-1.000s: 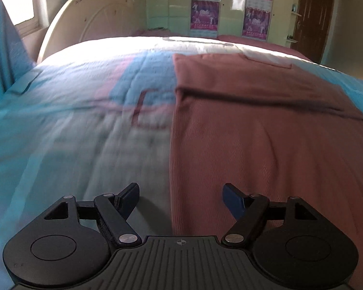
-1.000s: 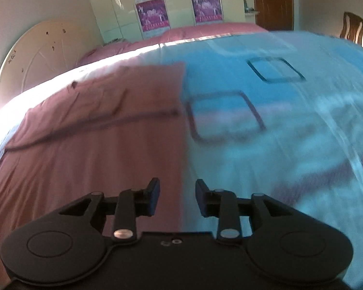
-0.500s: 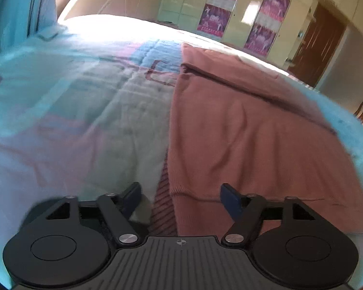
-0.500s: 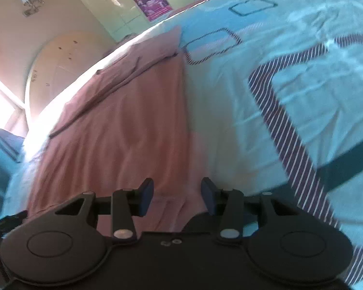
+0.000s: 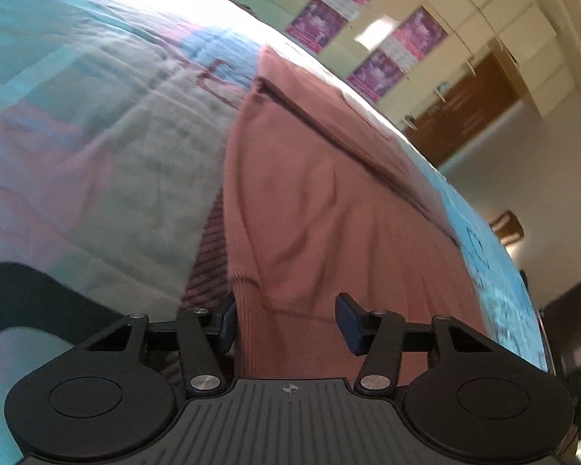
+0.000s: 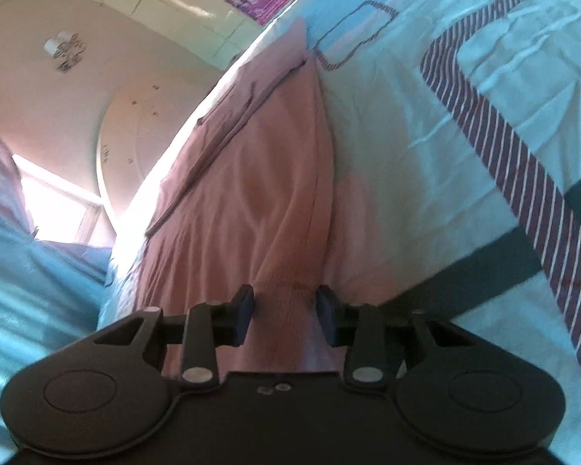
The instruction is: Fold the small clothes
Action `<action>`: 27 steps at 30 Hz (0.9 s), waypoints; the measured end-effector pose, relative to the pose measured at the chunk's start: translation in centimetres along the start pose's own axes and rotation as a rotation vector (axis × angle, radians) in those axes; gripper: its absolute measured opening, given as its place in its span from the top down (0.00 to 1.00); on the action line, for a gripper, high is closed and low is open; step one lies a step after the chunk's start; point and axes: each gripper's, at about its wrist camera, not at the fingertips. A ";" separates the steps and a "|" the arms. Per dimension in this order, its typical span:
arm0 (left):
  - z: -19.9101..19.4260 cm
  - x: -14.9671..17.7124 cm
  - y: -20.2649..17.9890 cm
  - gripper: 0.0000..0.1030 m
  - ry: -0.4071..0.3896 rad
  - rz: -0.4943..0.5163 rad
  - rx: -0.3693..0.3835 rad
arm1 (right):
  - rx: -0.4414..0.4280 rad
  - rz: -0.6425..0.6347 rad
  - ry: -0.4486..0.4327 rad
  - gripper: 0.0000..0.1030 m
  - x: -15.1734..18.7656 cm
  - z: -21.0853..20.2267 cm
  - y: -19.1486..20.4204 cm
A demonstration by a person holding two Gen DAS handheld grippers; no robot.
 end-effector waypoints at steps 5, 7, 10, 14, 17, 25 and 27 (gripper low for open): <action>1.0 -0.9 -0.1 0.49 -0.028 -0.065 0.017 | 0.008 0.021 -0.094 0.66 -1.2 0.2 -0.5; 1.6 -1.4 -0.1 0.49 -0.036 -0.076 0.012 | -0.014 0.033 -0.126 0.65 -1.9 0.5 -0.5; 2.3 -1.9 -0.1 0.49 -0.036 -0.089 0.010 | 0.002 0.032 -0.115 0.65 -2.4 1.4 -0.7; 2.0 -1.4 -0.2 0.49 -0.026 -0.070 0.028 | 0.011 0.009 -0.055 0.66 -1.6 1.7 -1.0; 1.6 -0.6 0.0 0.49 -0.017 -0.046 0.035 | -0.106 0.060 -0.020 0.66 -0.5 0.7 -1.4; 2.0 -0.8 -0.3 0.53 -0.030 -0.059 0.014 | -0.138 0.063 -0.064 0.84 -1.4 0.1 -1.6; 2.1 -0.8 -0.7 0.66 -0.029 -0.039 -0.042 | -0.034 0.001 0.000 0.85 -1.5 0.7 -0.8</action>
Point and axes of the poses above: each gripper's, at about its wrist camera, not at the fingertips, and z roughly the way its jaws point, y to its left, x to its underside, and after that the axes turned 15 degrees about -x, right-handed
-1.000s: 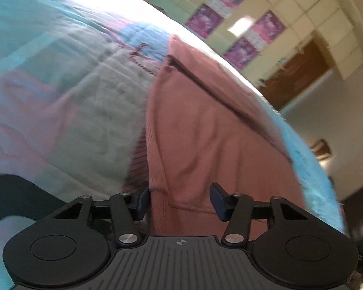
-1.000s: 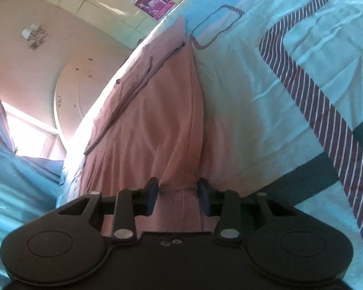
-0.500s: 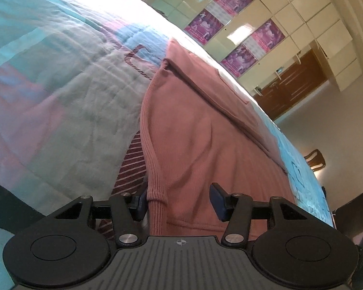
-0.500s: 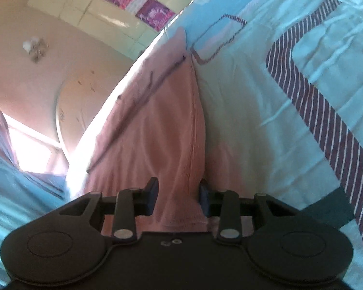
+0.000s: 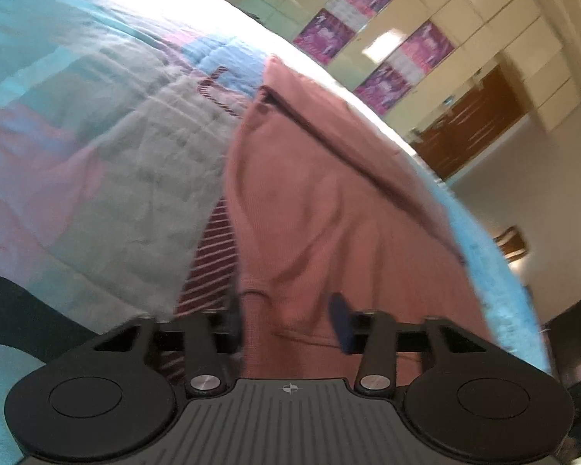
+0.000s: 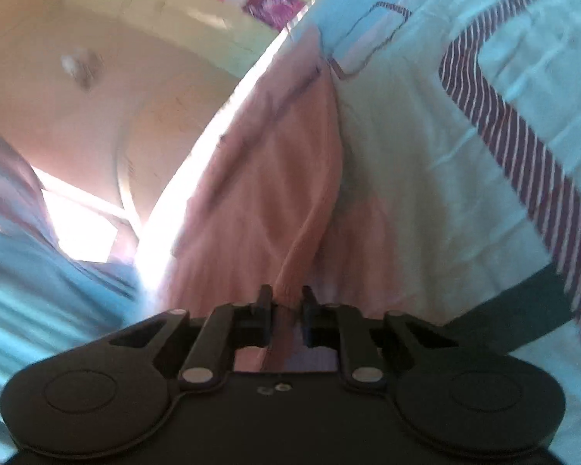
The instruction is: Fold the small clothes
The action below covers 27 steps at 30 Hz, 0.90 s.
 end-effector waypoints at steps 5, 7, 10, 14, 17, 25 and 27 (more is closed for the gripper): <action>-0.2 0.1 0.0 0.96 -0.024 0.005 -0.028 | 0.016 -0.030 0.079 0.89 0.7 0.8 0.4; -1.4 0.1 0.7 0.96 -0.090 -0.059 0.011 | 0.057 -0.128 0.069 0.93 0.9 0.6 1.6; -0.9 0.4 1.2 0.96 -0.071 -0.041 -0.068 | -0.007 -0.150 -0.012 0.94 0.8 -0.9 2.4; -0.6 0.8 1.2 0.96 -0.076 -0.063 -0.072 | 0.095 -0.161 0.083 0.94 1.2 0.9 1.1; -1.5 0.5 1.0 0.96 -0.098 -0.088 -0.042 | 0.045 -0.164 0.022 0.94 1.0 -0.1 2.3; -3.5 -5.1 -2.0 0.96 -0.235 -0.150 0.104 | 0.008 -0.312 -0.117 0.93 -4.9 0.4 7.2; -2.7 -7.7 -3.1 0.96 -0.256 -0.158 0.141 | 0.021 -0.340 -0.156 0.93 -7.4 1.4 8.5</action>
Point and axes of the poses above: each gripper's, at about its wrist camera, not at the fingertips, and z roughly the way its jaws point, y to its left, x to its underside, and after that the axes turned 15 degrees about -x, right-handed
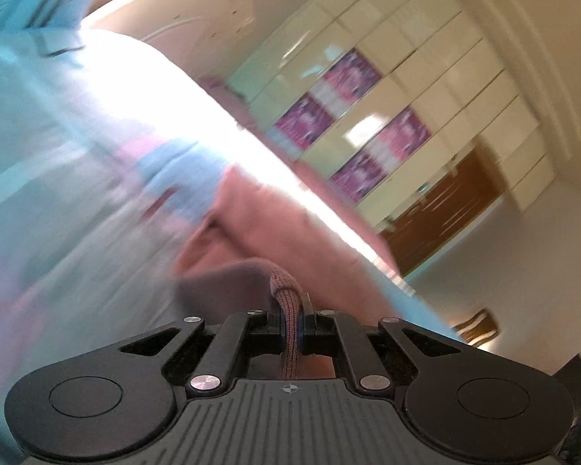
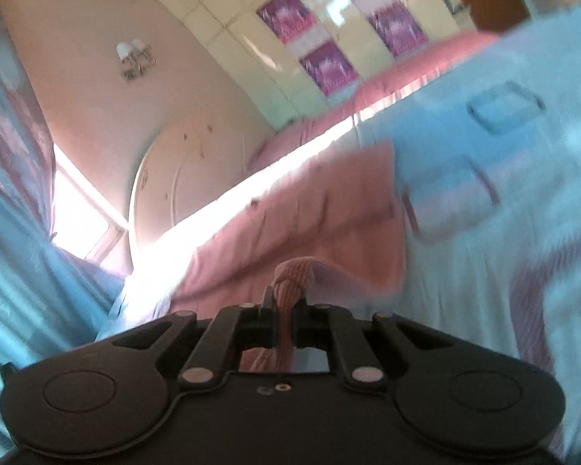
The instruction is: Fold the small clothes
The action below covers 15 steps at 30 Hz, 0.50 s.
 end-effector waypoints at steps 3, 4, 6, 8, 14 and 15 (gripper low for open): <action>4.2 -3.2 -2.4 0.96 0.002 -0.033 0.047 | 0.036 0.035 -0.043 0.93 -4.0 2.5 -0.8; 6.0 -4.4 -3.1 0.96 0.009 -0.056 0.063 | 0.051 0.050 -0.051 0.93 -5.5 3.8 -1.3; 9.6 -6.4 -4.3 0.96 0.018 -0.071 0.070 | 0.075 0.076 -0.054 0.93 -7.7 6.4 -2.6; 13.9 -8.4 -5.4 0.96 0.037 -0.076 0.060 | 0.099 0.106 -0.051 0.93 -10.3 9.7 -4.4; 26.7 -12.1 -8.3 0.96 0.119 -0.016 -0.020 | 0.174 0.234 -0.011 0.93 -14.6 19.3 -11.4; 28.4 -12.3 -8.6 0.96 0.135 -0.007 -0.035 | 0.190 0.266 0.001 0.93 -15.1 20.9 -12.8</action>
Point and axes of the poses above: each gripper's, at about its wrist camera, not at the fingertips, and z roughly the way its jaws point, y to its left, x to its underside, and after that the axes turned 15 degrees about -x, right-handed
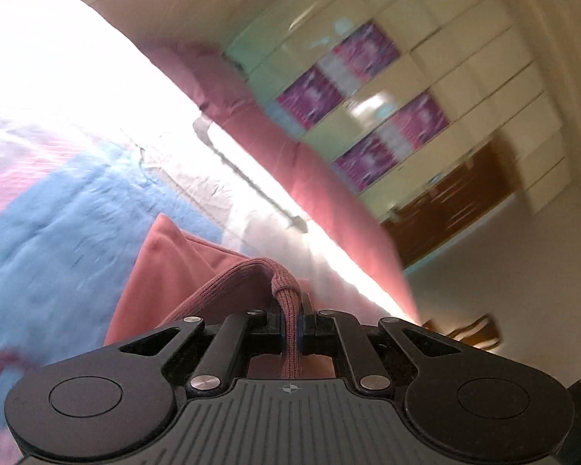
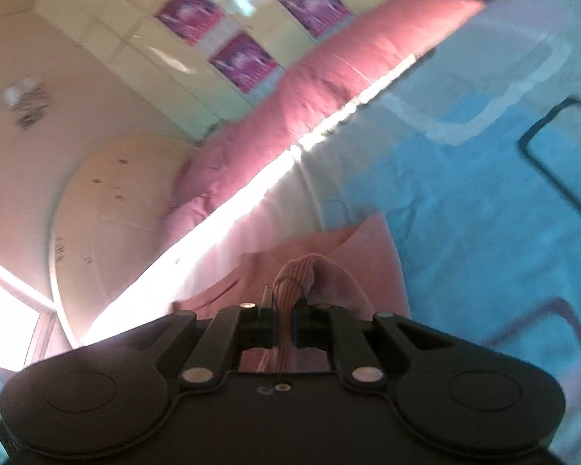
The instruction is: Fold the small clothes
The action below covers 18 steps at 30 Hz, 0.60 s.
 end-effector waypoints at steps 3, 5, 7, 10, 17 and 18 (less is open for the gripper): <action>4.3 -1.2 -0.6 0.96 0.036 0.035 -0.042 | 0.023 0.097 0.024 0.89 -1.1 4.3 -2.8; 5.2 -2.3 -0.2 0.90 0.029 0.005 0.007 | -0.003 0.133 0.033 0.71 -1.2 5.9 -4.2; 4.7 -2.7 0.2 0.57 -0.020 0.016 0.030 | -0.008 0.109 -0.006 0.30 -1.4 5.7 -4.2; 4.7 -3.6 0.3 0.34 -0.077 0.116 -0.017 | -0.044 0.000 -0.056 0.32 -1.5 4.1 -3.5; 9.0 -4.0 -3.5 0.35 0.017 0.519 -0.142 | 0.123 -0.319 0.088 0.50 -1.7 7.9 -1.3; 9.5 -3.7 -4.1 0.36 0.031 0.575 -0.161 | 0.160 -0.370 0.122 0.52 -1.5 8.9 -1.1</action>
Point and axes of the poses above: each gripper's, at about its wrist camera, not at the fingertips, and z roughly the way its jaws point, y to its left, x to its underside, and after that the axes turned 15 degrees about -x, right-handed
